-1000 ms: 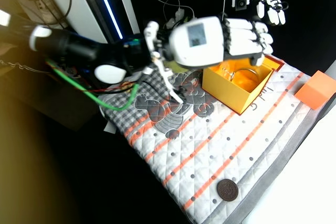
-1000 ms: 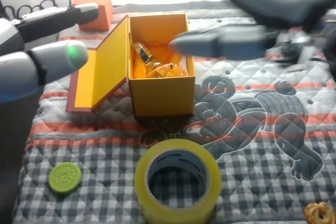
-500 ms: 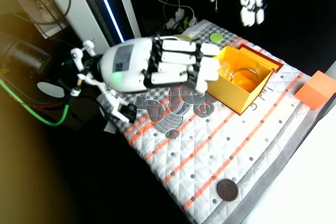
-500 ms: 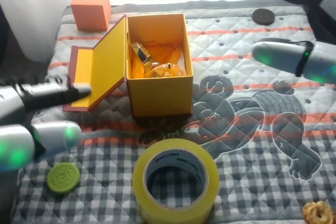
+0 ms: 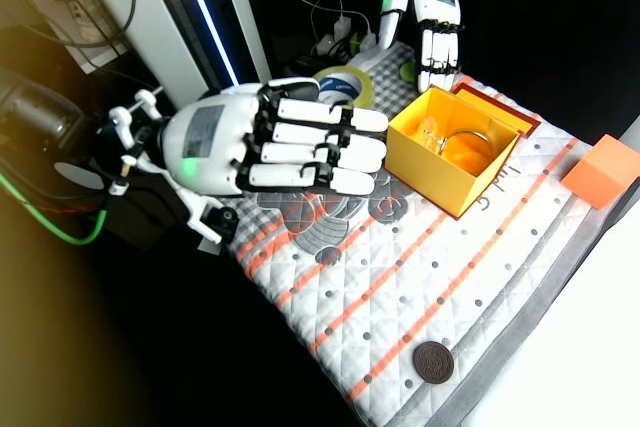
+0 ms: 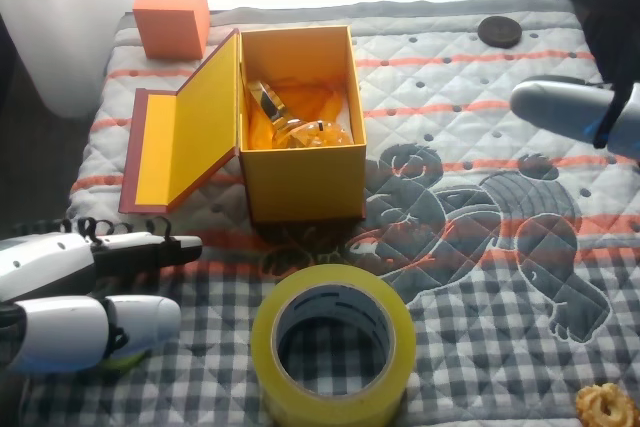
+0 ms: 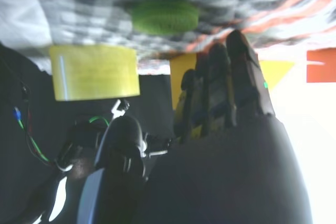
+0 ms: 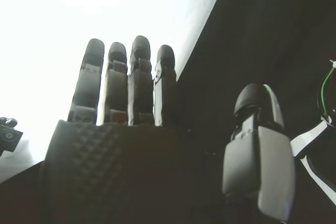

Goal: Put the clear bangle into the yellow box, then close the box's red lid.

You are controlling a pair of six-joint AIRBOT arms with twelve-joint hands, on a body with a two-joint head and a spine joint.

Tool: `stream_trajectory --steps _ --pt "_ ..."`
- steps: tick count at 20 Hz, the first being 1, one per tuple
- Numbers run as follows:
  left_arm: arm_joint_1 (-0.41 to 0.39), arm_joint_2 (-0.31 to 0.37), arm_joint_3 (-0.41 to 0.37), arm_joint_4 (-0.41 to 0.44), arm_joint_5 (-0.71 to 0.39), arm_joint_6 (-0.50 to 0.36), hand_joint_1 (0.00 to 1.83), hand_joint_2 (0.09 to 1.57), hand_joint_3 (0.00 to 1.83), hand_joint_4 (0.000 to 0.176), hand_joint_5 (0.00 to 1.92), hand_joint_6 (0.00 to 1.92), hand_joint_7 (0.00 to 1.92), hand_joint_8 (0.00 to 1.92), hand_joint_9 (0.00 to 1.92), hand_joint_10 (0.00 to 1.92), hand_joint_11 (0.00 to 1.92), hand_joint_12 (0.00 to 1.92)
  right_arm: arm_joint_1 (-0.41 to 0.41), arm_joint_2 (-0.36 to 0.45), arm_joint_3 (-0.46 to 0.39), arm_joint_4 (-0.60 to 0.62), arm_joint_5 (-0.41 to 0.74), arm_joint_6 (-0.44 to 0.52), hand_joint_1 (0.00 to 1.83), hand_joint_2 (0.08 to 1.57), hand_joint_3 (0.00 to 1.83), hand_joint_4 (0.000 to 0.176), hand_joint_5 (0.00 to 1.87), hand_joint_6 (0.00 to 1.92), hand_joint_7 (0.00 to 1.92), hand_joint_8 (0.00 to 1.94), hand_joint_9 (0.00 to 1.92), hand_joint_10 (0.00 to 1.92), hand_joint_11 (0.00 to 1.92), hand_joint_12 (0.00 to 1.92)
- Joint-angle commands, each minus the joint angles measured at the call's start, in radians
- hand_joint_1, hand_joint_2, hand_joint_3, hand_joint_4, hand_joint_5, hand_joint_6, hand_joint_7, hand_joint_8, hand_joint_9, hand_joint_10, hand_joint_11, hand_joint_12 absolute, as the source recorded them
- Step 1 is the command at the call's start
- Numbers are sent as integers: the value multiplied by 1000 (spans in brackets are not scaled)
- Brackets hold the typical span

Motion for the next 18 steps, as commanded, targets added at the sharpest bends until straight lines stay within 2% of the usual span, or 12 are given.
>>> stream_trajectory --steps 1,2,3,6,7,8,9,11,14,15,18 --pt "-18 -15 10 -2 -91 -2 0 1398 5 0 203 0 254 0 262 1 156 357 0 13 -4 7 139 3 173 1089 1 60 322 1 323 1 170 1 0 239" --pt "-26 -29 20 -8 -87 -2 0 1385 0 0 144 0 181 0 194 0 113 342 -1 16 -7 7 142 3 170 1087 0 70 318 0 339 3 153 2 0 159" --pt "-30 -39 28 -15 -84 -2 0 1385 0 0 144 0 181 0 194 0 113 342 -2 18 -8 7 144 3 170 1087 0 70 318 0 339 3 153 2 0 159" --pt "-34 -58 42 -48 -91 0 0 1385 0 0 183 14 203 9 187 4 116 346 -9 19 -12 12 149 3 169 1107 4 90 360 7 375 3 177 6 0 107" --pt "-34 -63 44 -68 -98 16 0 1391 2 0 187 13 188 2 149 0 82 333 -12 20 -13 14 150 3 165 1115 1 86 370 4 375 1 186 5 0 144" --pt "-36 -67 41 -98 -109 49 0 1395 4 0 156 2 150 0 120 0 35 315 -15 22 -15 17 152 3 137 1124 2 66 364 1 357 0 183 1 0 128" --pt "-37 -71 37 -126 -129 83 0 1400 5 0 148 0 133 0 102 0 19 310 -20 24 -18 21 155 3 127 1127 1 61 362 0 354 0 182 0 0 102" --pt "-36 -79 37 -168 -164 91 0 1394 0 0 82 0 70 1 51 0 0 193 -30 26 -21 28 161 3 127 1144 3 53 363 0 383 7 196 4 0 69" --pt "-11 -89 32 -250 -263 91 0 1393 0 0 85 3 55 3 55 1 0 161 -45 28 -27 46 173 3 118 1185 4 59 349 0 395 3 207 3 0 8" --pt "0 -95 28 -281 -308 91 0 1389 0 0 26 5 10 0 10 0 0 31 -53 30 -30 53 180 3 111 1193 5 50 335 0 389 0 204 1 0 1" --pt "25 -108 10 -355 -435 91 0 1403 5 0 0 0 0 0 0 0 0 0 -73 34 -36 68 192 3 103 1193 3 45 333 2 386 0 195 1 1 0"
